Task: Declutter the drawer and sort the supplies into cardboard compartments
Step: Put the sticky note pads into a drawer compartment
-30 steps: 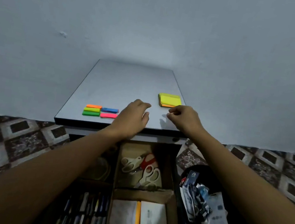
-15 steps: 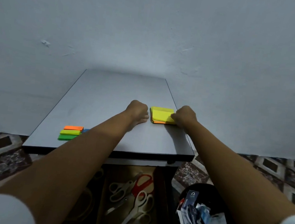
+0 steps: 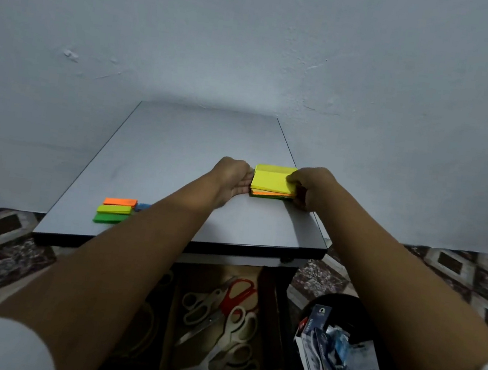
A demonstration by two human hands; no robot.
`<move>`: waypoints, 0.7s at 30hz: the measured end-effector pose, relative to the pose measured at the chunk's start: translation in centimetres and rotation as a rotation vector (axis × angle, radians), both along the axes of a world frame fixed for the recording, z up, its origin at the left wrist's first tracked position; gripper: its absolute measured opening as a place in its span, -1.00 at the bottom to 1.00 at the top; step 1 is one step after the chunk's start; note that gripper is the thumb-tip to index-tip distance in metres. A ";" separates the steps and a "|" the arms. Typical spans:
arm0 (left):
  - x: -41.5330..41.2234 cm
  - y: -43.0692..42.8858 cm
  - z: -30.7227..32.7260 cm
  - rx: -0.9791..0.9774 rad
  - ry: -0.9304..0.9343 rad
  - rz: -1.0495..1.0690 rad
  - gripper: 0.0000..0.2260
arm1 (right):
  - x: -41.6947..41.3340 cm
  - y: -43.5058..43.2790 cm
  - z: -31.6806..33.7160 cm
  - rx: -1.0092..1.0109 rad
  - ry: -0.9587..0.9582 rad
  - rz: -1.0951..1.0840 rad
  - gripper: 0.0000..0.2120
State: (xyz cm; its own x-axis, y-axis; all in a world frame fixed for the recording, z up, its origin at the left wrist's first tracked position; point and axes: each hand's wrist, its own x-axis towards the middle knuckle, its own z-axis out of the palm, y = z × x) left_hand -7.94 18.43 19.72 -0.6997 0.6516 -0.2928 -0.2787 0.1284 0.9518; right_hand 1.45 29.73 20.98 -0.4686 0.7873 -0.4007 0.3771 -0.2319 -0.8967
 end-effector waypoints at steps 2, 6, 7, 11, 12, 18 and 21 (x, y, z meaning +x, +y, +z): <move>0.6 -0.5 0.1 0.027 -0.008 0.021 -0.84 | 0.6 -0.6 0.3 -0.139 0.085 0.004 -0.81; 2.3 -2.4 0.1 0.071 -0.052 0.055 -0.81 | 3.3 -2.9 1.5 -0.283 0.318 0.070 -0.83; 2.8 -3.1 0.1 0.080 -0.050 0.055 -0.82 | 4.1 -3.5 1.7 -0.288 0.356 0.078 -0.84; 5.5 -6.5 0.5 0.161 -0.085 0.033 -0.87 | 7.4 -6.7 2.5 -0.318 0.432 0.085 -0.84; 6.1 -7.4 0.6 0.179 -0.102 0.033 -0.88 | 8.2 -7.5 2.5 -0.336 0.449 0.082 -0.84; 10.0 -13.5 -0.4 0.269 -0.308 -0.055 -0.87 | 13.0 -12.6 0.8 -0.478 0.490 0.119 -0.91; 12.1 -16.5 -1.4 0.230 -0.358 -0.106 -0.83 | 15.0 -14.9 -1.3 -0.508 0.473 0.148 -0.89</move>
